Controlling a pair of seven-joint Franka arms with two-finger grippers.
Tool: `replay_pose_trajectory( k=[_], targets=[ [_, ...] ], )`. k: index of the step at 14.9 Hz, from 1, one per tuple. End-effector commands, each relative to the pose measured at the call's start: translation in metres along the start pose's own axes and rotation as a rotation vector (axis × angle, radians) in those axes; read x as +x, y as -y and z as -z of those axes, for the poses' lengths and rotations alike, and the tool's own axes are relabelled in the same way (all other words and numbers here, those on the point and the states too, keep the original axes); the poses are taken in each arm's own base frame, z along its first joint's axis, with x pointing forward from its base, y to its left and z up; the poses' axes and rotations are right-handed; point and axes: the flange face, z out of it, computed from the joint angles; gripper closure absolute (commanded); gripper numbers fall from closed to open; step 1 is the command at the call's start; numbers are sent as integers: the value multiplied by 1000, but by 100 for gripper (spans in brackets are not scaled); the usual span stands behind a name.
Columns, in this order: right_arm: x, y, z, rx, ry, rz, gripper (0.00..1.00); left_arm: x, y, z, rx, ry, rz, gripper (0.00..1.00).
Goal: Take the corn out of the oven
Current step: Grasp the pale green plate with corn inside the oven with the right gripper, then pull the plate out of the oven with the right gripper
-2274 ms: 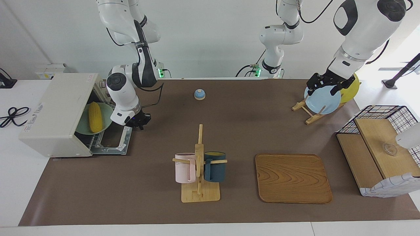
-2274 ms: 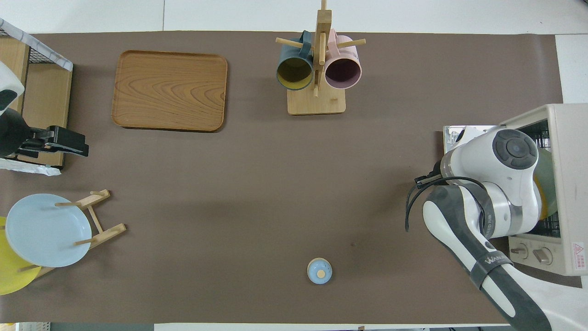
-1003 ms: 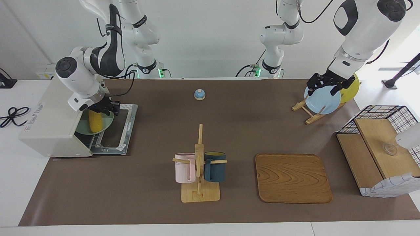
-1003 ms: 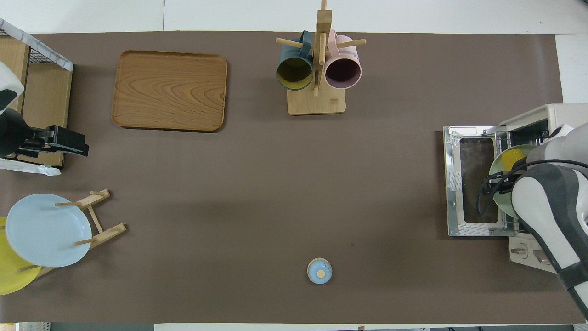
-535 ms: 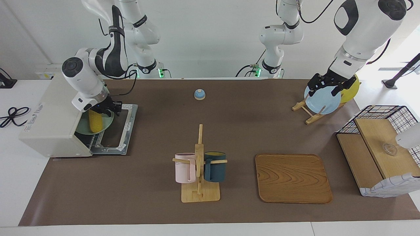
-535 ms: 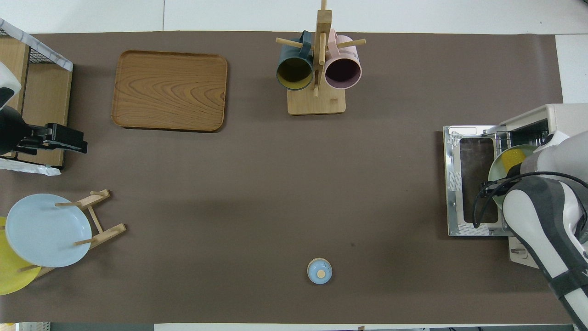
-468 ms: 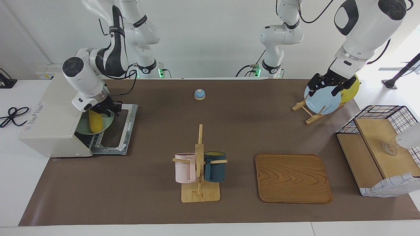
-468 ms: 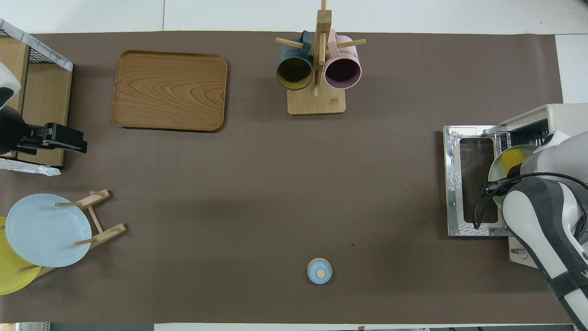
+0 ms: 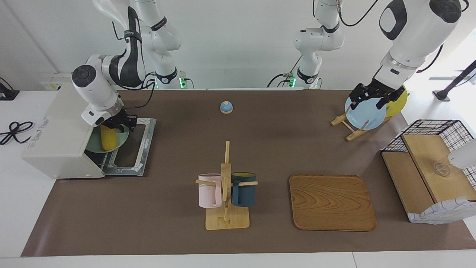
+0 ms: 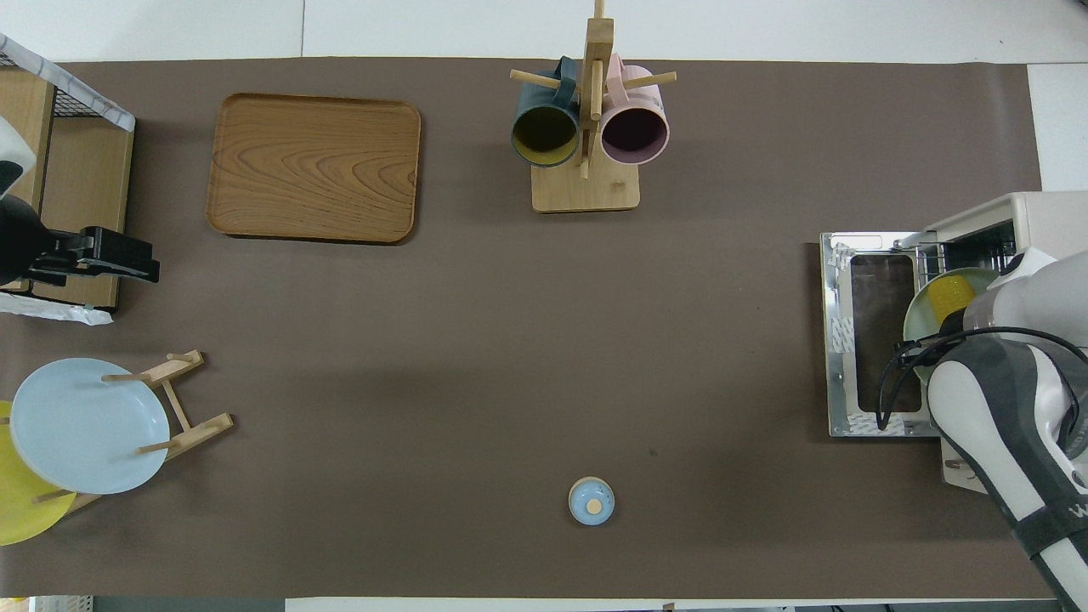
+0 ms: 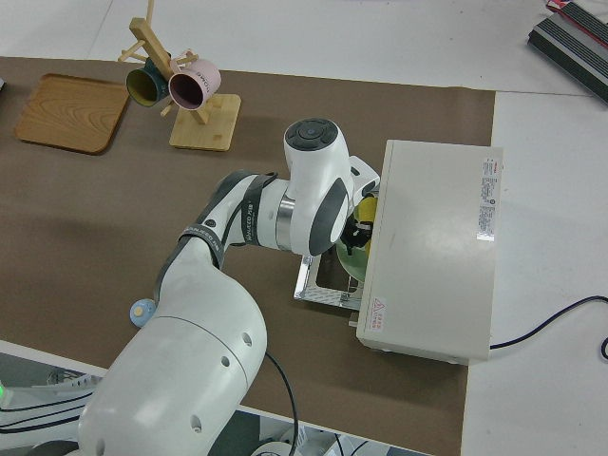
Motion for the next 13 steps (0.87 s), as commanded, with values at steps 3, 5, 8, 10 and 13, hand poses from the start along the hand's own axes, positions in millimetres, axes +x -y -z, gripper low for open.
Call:
replay_pose_trajectory(
  k=[3,5,8,10,13],
  targets=[
    [-9,4,0,-108,0,137,100,-1,4,4,17,-24,-8,0],
    [-2,12,7,-127,-6,164,100,0,4,4,17,-29,-6,0],
    [9,37,26,-155,13,220,100,1,4,4,17,-41,-9,0],
    [20,61,37,-164,9,263,100,0,5,3,17,-38,-8,0],
    [31,135,55,-195,-2,272,100,0,5,3,17,-38,-9,0]
  ],
)
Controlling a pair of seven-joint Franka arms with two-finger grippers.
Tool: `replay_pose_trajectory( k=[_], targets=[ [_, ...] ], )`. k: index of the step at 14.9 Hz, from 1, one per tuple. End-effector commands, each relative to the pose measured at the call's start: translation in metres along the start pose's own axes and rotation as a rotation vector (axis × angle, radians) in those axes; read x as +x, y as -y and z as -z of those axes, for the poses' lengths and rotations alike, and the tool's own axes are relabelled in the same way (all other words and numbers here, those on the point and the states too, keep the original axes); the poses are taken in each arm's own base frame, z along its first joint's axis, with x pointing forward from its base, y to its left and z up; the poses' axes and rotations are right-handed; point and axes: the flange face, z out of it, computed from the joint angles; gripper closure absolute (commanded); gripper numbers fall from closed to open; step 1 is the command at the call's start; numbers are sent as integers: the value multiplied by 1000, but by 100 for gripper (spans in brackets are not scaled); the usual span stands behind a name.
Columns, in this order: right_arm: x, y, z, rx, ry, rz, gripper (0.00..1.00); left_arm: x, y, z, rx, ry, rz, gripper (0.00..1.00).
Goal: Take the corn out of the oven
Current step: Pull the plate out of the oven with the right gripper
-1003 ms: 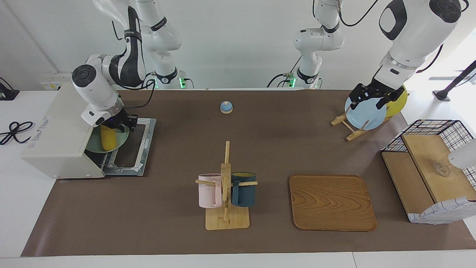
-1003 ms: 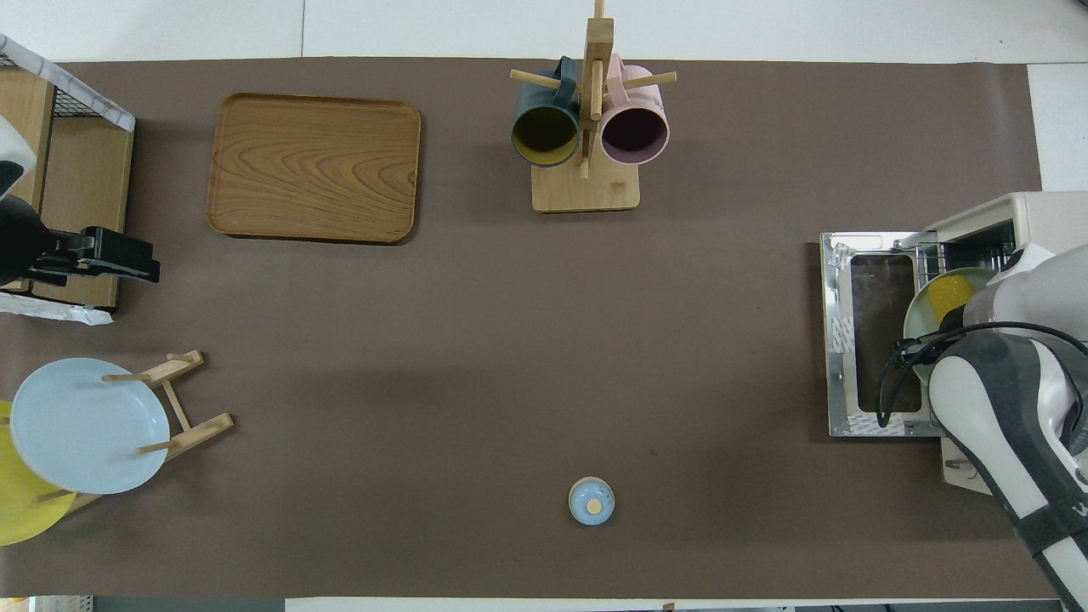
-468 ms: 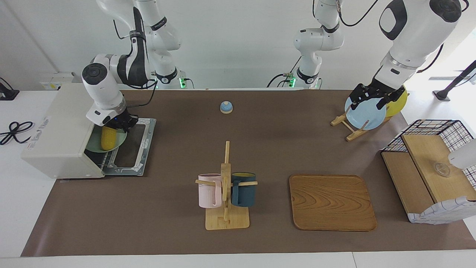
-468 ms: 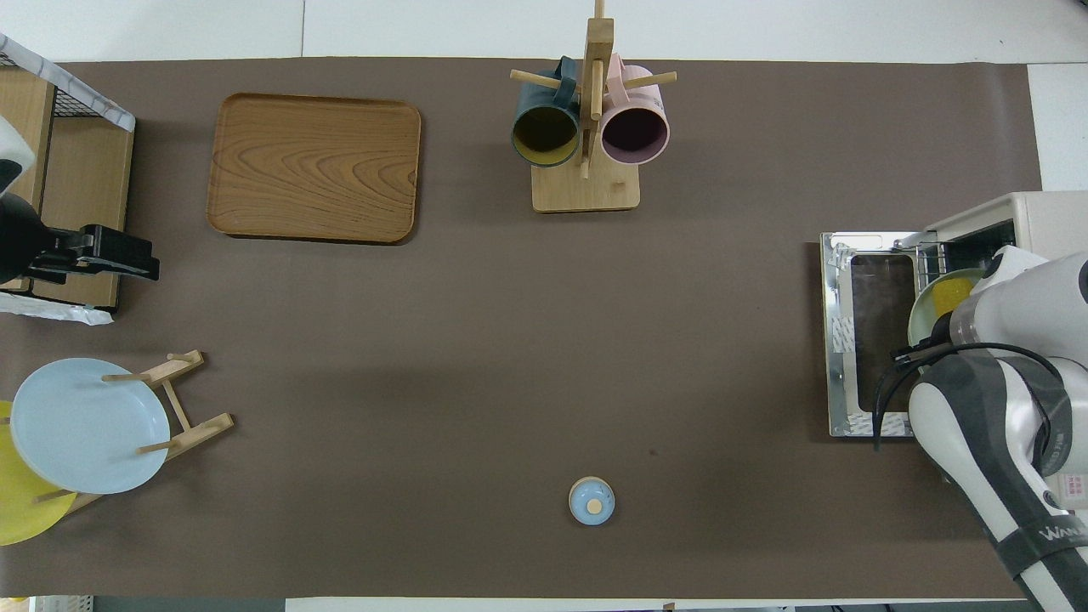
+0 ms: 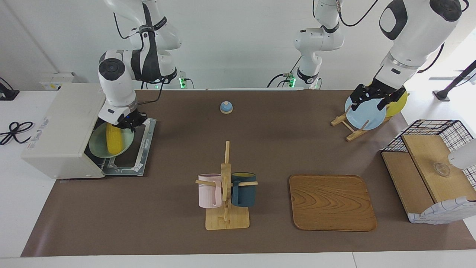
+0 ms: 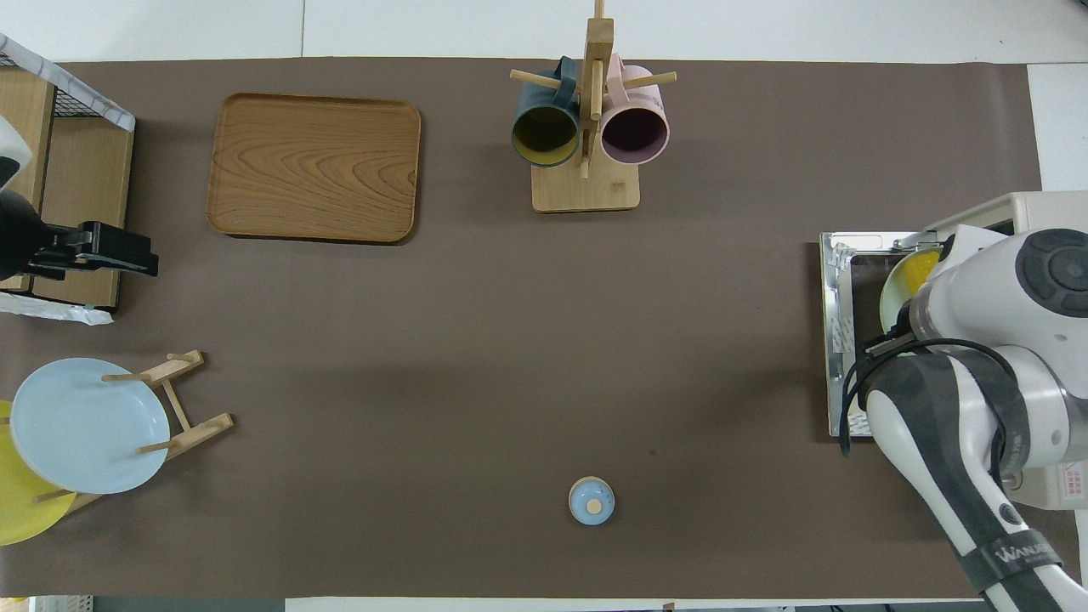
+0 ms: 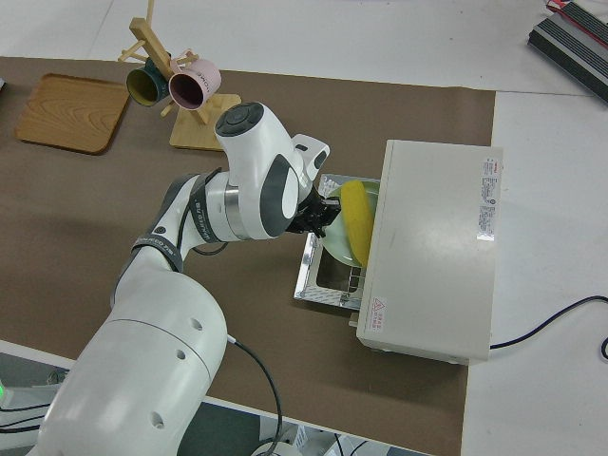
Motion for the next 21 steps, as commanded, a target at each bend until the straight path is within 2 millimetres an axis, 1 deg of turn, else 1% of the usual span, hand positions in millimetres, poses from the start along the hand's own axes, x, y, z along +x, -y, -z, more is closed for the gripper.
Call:
replay_pose_trajectory(
  k=[1,2,3,4,6,7,8,9,10,11,12,13,14,16,17,19,21],
  targets=[
    [28,56,26,-49,32,-13,100,-2,5,2,17,-20,-10,0],
    [40,87,37,-67,28,-5,100,-2,5,1,17,-18,-10,0],
    [51,114,42,-77,34,-10,100,-2,4,1,18,-18,-12,0],
    [60,131,48,-84,36,-28,100,-2,4,1,18,-18,-12,0],
    [80,165,47,-88,19,-28,100,-2,4,2,18,-20,-12,0],
    [90,184,51,-91,6,-29,100,-1,4,1,17,-21,-12,0],
    [98,212,63,-99,-10,-27,100,-1,4,2,17,-26,-12,0],
    [109,243,68,-117,1,-42,100,-1,4,2,17,-29,-12,0],
    [131,283,67,-139,19,-92,100,-1,5,2,16,-29,-10,0],
    [154,314,64,-150,27,-154,100,-1,5,2,16,-29,-10,0],
    [170,339,58,-155,20,-192,100,-1,4,2,14,-29,-13,0],
    [175,350,52,-142,11,-205,100,-1,4,2,14,-29,-12,0],
    [176,355,49,-127,-7,-199,100,0,4,2,13,-27,-12,0],
    [173,368,43,-117,-19,-192,100,2,4,-1,13,-31,-11,0],
    [171,379,38,-82,-18,-213,100,3,4,-3,13,-32,-11,0],
    [164,382,18,-21,7,-237,100,5,4,-6,11,-35,-11,0],
    [160,387,11,2,9,-245,100,5,4,-17,8,-31,-10,0]
  ],
)
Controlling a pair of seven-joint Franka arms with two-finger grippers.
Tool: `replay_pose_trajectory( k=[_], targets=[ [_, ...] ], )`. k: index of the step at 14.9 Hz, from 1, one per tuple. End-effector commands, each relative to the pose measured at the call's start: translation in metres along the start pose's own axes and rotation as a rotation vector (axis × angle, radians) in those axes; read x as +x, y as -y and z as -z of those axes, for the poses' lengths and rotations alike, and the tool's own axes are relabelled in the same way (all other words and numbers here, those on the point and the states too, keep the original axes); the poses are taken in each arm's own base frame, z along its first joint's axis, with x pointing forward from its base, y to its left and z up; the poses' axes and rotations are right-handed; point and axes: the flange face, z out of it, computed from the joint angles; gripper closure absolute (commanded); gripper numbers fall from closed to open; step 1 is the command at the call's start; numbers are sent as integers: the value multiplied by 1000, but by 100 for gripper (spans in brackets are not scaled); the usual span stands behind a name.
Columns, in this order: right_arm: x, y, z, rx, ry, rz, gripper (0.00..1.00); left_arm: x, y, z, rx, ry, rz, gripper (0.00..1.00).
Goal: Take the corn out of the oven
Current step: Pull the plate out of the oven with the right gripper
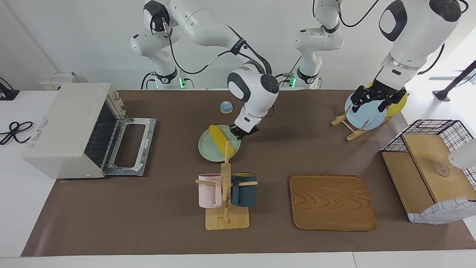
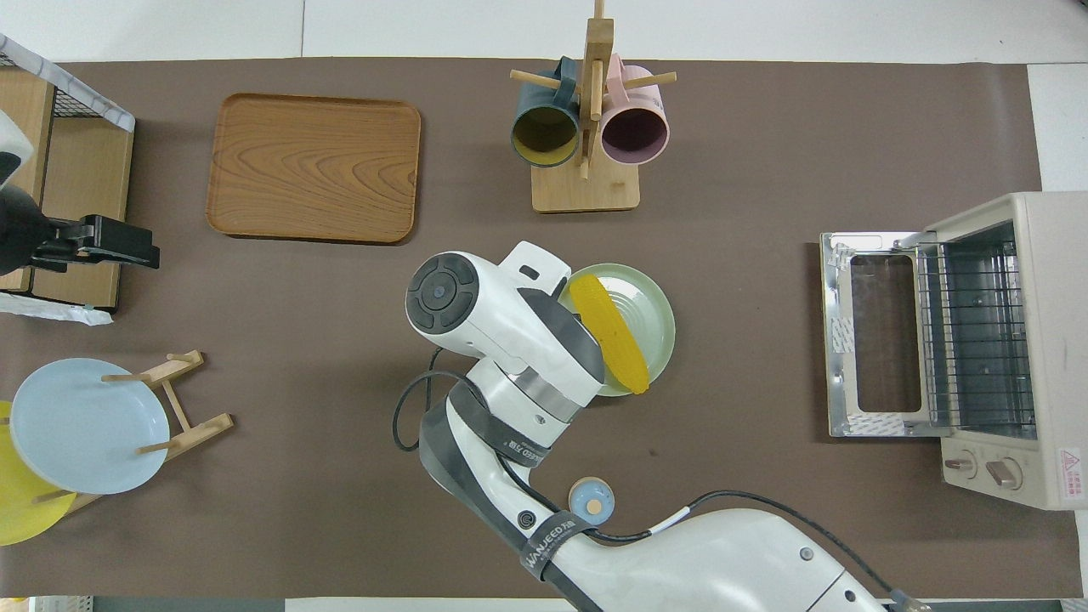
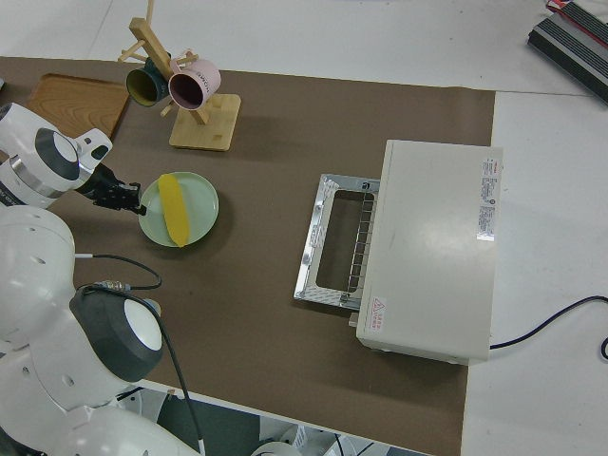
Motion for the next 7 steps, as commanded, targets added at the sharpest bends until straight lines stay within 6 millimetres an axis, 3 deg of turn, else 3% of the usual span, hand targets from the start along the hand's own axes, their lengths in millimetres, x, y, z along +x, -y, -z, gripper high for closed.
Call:
replay_pose_trajectory(
  k=[1,5,6,7],
  targets=[
    [-9,-2,-2,95,38,-70,100,-1,5,-20,9,-5,-12,0],
    [-3,2,0,207,46,-131,100,2,-2,-28,7,-15,-22,0],
    [-1,5,4,221,27,-162,87,3,-3,-30,7,-15,-23,0],
    [-1,7,7,226,18,-164,82,5,-5,-34,7,-12,-26,0]
  ],
)
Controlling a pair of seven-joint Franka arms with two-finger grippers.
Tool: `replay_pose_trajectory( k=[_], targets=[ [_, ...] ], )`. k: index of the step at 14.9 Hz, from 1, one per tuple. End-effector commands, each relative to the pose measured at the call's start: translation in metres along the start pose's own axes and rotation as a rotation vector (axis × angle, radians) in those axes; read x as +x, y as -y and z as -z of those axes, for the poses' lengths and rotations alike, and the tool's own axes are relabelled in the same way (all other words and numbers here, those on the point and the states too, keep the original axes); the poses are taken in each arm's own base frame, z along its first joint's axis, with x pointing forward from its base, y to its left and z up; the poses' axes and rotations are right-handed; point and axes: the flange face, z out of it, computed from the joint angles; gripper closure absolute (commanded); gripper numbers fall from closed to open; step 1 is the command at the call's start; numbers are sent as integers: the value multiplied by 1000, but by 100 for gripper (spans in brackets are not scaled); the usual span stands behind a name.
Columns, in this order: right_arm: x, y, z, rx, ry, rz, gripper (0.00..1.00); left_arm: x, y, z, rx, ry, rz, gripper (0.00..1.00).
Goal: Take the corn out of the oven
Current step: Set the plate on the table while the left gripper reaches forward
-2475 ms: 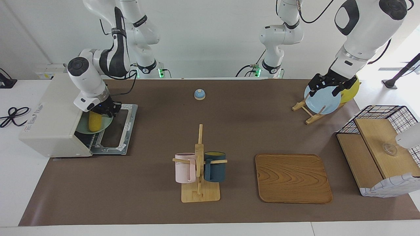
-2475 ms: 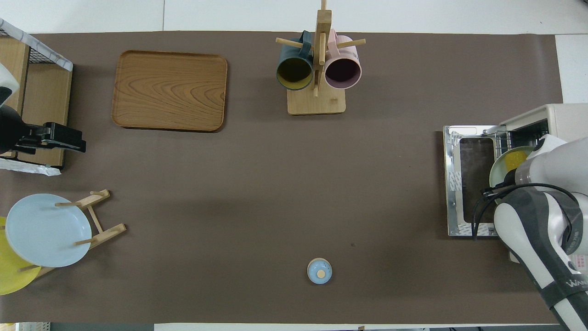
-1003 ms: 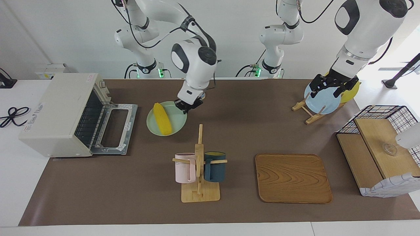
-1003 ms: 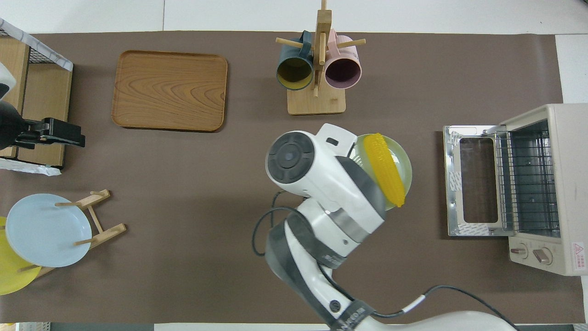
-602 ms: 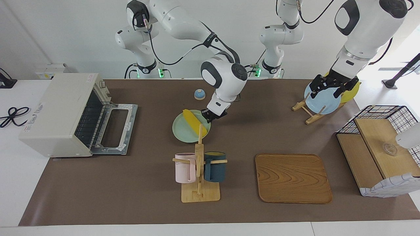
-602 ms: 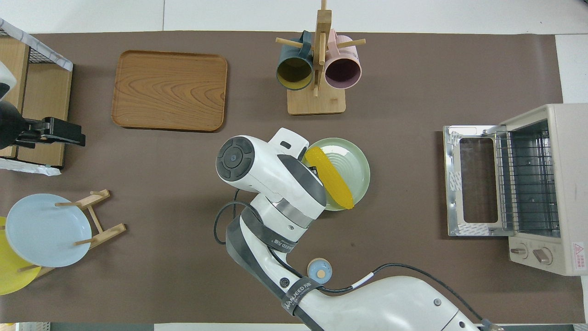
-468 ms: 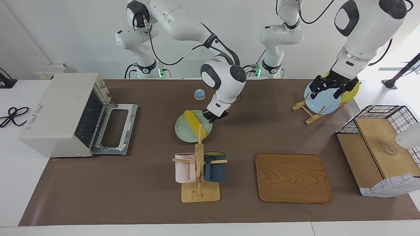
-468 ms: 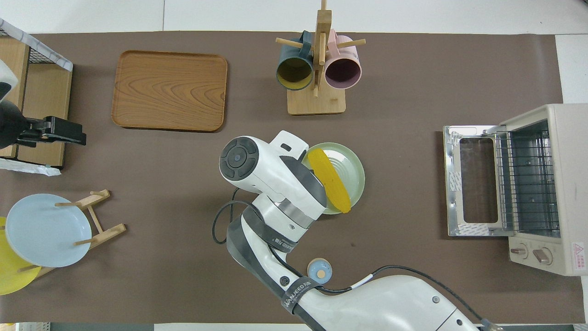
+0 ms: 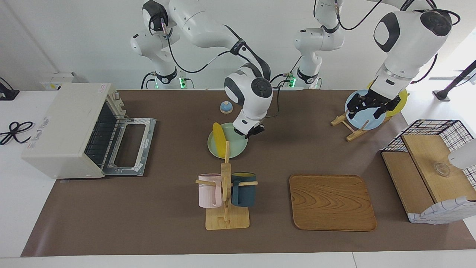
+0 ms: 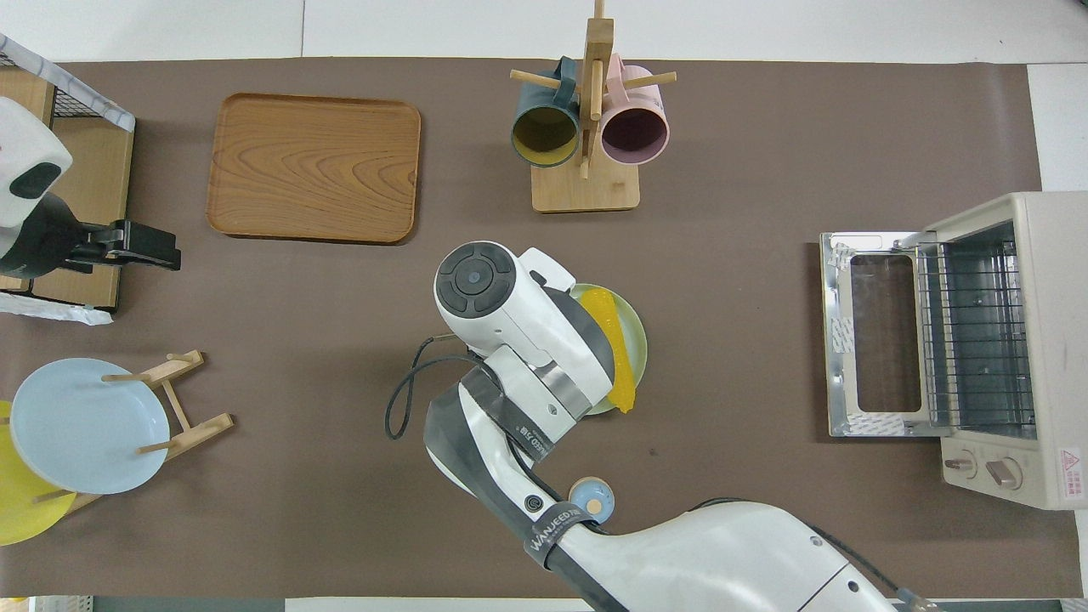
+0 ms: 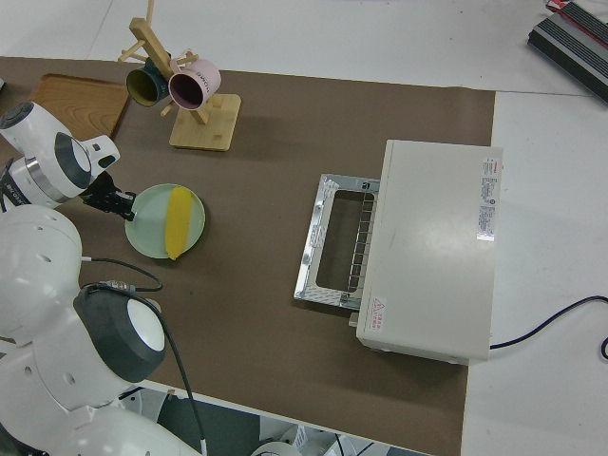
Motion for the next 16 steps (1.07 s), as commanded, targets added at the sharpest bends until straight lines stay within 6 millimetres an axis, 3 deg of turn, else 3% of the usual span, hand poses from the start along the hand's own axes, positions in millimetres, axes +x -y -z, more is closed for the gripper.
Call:
replay_pose_trajectory(
  k=[1,3,5,8,10,12,14,16],
  targets=[
    [-2,2,9,55,-30,-36,73,4,-3,-9,6,-13,-23,0],
    [1,1,18,63,-55,-22,67,5,-10,-10,6,-17,-37,0],
    [9,-27,49,68,-71,-16,67,6,-13,-13,6,-11,-53,0],
    [11,-104,92,22,4,-18,67,12,-17,-26,-3,5,-69,0],
    [5,-169,102,5,54,-36,67,15,-39,-34,-19,5,-100,0],
    [-16,-225,83,-29,140,-57,67,18,-63,-48,-51,25,-119,0],
    [-34,-268,49,-155,132,7,67,21,-81,-58,-91,31,-119,0],
    [-44,-302,24,-185,131,-3,67,22,-111,-72,-92,33,-102,0]
  ],
)
